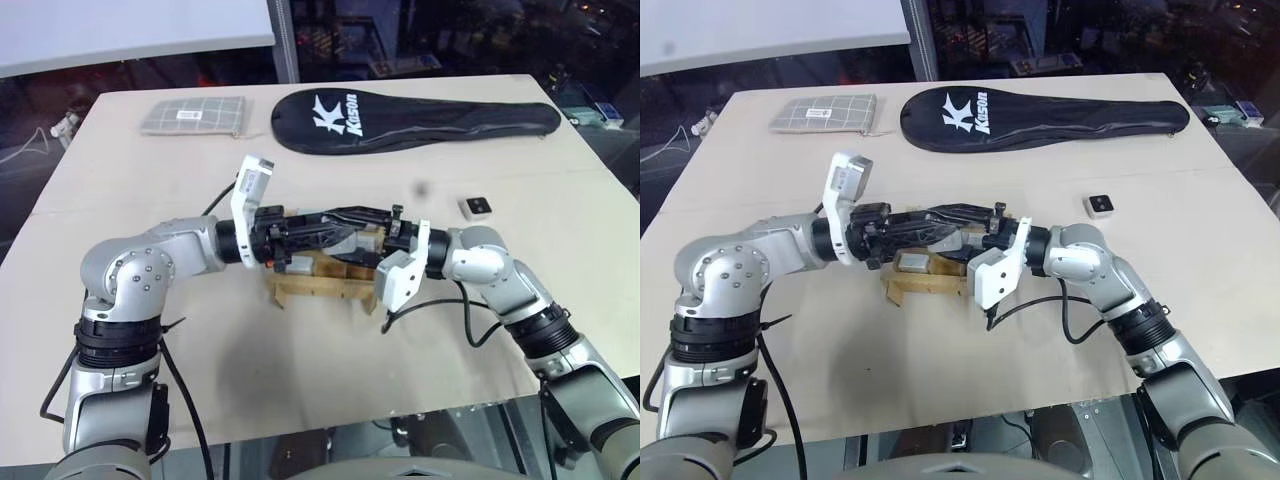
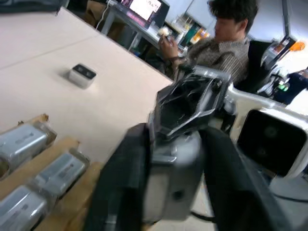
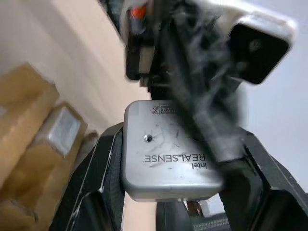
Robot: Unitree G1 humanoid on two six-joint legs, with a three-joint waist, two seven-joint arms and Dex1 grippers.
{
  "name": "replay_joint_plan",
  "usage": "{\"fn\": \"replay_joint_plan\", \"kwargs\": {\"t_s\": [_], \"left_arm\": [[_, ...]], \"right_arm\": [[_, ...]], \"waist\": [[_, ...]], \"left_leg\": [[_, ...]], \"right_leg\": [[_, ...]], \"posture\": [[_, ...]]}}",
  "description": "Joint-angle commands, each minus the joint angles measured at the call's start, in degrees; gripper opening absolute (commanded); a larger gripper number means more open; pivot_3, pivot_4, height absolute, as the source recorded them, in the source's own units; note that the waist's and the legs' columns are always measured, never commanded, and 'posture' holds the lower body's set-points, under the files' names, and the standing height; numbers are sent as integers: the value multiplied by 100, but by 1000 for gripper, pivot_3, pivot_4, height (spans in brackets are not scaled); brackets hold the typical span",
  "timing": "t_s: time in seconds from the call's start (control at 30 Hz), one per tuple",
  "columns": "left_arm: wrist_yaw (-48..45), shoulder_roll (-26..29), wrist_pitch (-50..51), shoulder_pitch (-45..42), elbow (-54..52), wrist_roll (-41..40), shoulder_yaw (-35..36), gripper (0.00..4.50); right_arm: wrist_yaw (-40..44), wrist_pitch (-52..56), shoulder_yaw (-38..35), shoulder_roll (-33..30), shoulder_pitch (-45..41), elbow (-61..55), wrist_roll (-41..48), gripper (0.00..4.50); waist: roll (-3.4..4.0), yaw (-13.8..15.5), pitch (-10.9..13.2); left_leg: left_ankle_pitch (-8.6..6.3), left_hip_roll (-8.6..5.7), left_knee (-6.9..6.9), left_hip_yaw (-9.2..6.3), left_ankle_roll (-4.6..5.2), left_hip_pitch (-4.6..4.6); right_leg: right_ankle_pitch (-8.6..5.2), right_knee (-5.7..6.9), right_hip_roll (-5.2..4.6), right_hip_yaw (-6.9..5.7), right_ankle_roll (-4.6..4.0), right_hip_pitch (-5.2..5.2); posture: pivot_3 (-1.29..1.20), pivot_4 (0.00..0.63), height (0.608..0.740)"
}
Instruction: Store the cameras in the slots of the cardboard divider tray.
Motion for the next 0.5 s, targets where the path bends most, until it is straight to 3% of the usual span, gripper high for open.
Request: {"fn": "replay_joint_plan", "kwargs": {"t_s": [0.03, 0.27, 0.43, 0.5], "left_arm": [[-208, 5, 22, 17, -137, -145, -45, 911], [-364, 87, -137, 3, -81, 61, -116, 905], [-418, 0, -412, -28, -18, 282, -117, 905], [-519, -6, -700, 37, -49, 509, -189, 905]], "right_arm": [[-118, 71, -115, 18, -55, -177, -22, 2000], [188, 570, -78, 32, 50, -412, 487, 2000], [279, 683, -156, -8, 161, -527, 655, 4413], [361, 928, -269, -77, 346, -638, 955, 4465]], "waist": [[0, 0, 0], [0, 2, 0], [0, 4, 0], [-1, 13, -1]], "left_leg": [[0, 0, 0, 0, 1, 0], [-1, 0, 0, 3, 1, 0], [-3, -1, 0, 2, 5, -1], [-4, -1, 0, 2, 7, 0]], "right_leg": [[0, 0, 0, 0, 0, 0], [0, 0, 0, 0, 0, 0], [-1, 0, 0, 0, 0, 0], [-1, -1, 0, -1, 0, 1]], "posture": [[0, 150, 740], [0, 150, 740], [0, 150, 740], [0, 150, 740]]}}
